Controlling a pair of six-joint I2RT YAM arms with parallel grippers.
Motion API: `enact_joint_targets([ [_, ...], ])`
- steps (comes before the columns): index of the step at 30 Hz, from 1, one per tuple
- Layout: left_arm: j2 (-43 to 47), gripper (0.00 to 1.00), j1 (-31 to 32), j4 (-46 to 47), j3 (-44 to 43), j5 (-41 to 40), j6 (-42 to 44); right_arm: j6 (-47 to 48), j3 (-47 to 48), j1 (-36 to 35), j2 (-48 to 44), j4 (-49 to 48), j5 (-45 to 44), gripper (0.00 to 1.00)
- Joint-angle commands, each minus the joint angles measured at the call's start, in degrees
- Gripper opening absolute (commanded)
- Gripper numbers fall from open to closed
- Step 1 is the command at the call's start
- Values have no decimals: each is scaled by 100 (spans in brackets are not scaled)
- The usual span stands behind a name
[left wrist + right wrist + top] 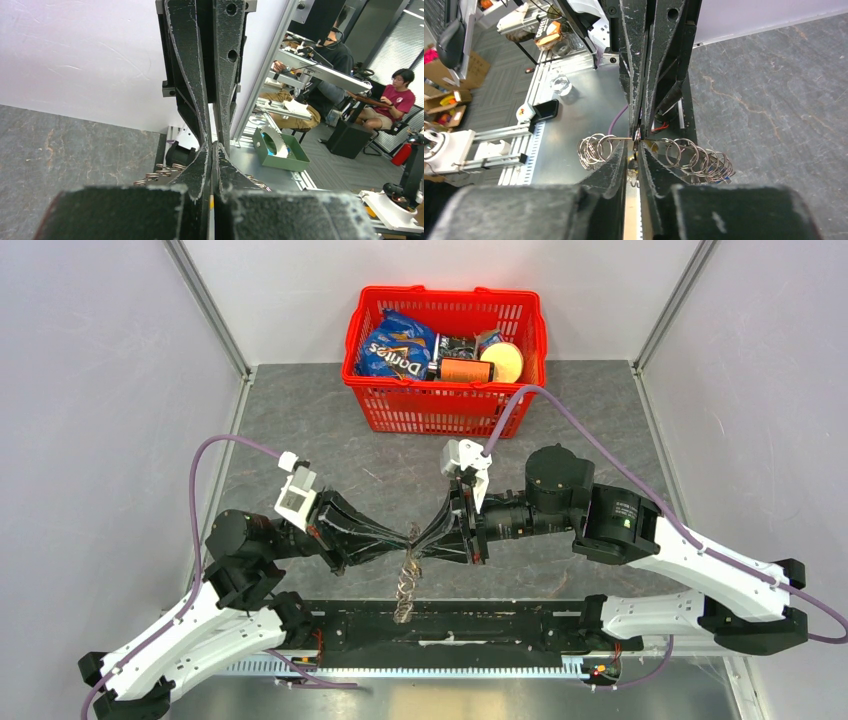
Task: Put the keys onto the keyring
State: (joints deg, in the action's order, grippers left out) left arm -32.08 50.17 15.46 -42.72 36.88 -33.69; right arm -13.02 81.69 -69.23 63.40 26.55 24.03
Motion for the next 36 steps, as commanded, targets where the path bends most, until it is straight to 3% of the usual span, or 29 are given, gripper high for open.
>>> enact_joint_targets([
  [1, 54, 2, -7, 498, 19, -133, -199, -21, 163, -54, -1, -280, -28, 11],
  [3, 52, 2, -14, 507, 27, -121, -208, -18, 172, -55, 8, -281, -55, 0],
  [15, -221, 4, -8, 309, -114, 545, -411, 171, 268, -85, -72, 173, -79, 0],
  [36, -761, 31, -8, -1689, -890, 1638, 164, 519, 356, -86, -51, 1320, 458, 0],
])
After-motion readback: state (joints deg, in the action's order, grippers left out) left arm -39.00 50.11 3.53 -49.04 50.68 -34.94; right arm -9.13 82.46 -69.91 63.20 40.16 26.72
